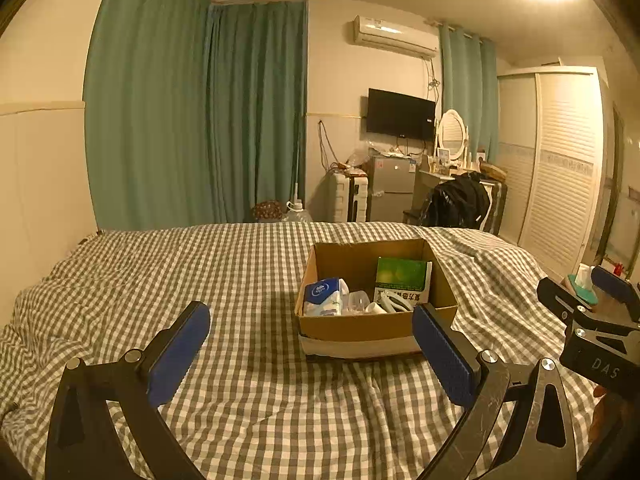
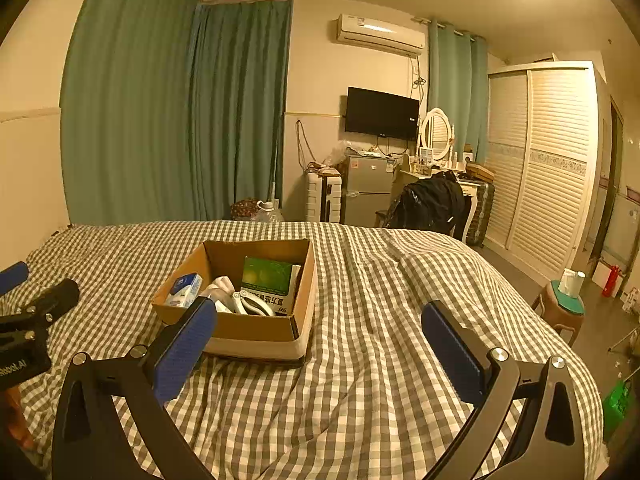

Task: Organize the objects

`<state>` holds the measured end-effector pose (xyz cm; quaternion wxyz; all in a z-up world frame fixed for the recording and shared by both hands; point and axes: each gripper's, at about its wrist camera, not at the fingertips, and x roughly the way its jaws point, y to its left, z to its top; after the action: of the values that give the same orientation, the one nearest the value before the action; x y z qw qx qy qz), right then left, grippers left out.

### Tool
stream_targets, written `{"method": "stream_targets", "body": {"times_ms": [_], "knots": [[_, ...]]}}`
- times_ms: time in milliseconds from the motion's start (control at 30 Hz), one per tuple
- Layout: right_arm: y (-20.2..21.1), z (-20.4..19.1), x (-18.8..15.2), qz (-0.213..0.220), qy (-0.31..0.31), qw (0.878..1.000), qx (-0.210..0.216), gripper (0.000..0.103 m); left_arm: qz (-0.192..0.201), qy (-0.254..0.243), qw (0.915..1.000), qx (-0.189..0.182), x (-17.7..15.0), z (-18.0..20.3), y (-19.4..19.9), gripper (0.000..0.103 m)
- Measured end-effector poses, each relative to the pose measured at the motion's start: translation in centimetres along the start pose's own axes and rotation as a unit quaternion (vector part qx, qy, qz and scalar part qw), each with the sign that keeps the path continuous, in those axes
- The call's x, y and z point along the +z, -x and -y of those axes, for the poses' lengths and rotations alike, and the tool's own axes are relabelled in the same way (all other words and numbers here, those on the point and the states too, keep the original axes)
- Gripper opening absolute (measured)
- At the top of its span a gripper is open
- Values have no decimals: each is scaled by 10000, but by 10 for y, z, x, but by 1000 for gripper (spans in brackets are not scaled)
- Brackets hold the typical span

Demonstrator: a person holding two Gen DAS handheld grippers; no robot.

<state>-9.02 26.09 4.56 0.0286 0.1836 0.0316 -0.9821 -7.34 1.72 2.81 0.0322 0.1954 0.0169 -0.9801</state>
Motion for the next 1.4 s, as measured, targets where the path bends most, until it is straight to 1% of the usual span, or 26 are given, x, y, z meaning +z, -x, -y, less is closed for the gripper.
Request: {"method": "stream_targets", "body": {"times_ms": [100,200,367,500,600,700,1100,1233,1400], "knots": [[2,0,1,-7,22,10000,-17,103,-81,23,9999,-62,0,2,0,103],[7,2,2,33,-12,10000,-24,103,-43,-14,10000,-78,-1,4,3,103],[5,0,2,-33,-40,10000,17,103,-114,-141,9998,-36,-2,9,3,103],[4,-4,0,-92,-10,9999,79,103,-115,-112,9999,-37,-3,9,3,103],[3,-3,1,-155,-55,9997,170,103,-187,-97,9998,19,-4,9,1,103],[5,-4,1,-99,18,9999,65,103,-216,-59,9997,38,-3,7,0,103],[4,-4,0,-114,-10,9999,76,103,-272,-76,9996,95,-4,7,1,103],[4,-5,-1,-124,9,9999,75,103,-316,-118,9993,148,-6,7,0,103],[3,-6,-2,-153,16,9999,60,103,-298,-220,9992,125,-6,10,2,103]]}}
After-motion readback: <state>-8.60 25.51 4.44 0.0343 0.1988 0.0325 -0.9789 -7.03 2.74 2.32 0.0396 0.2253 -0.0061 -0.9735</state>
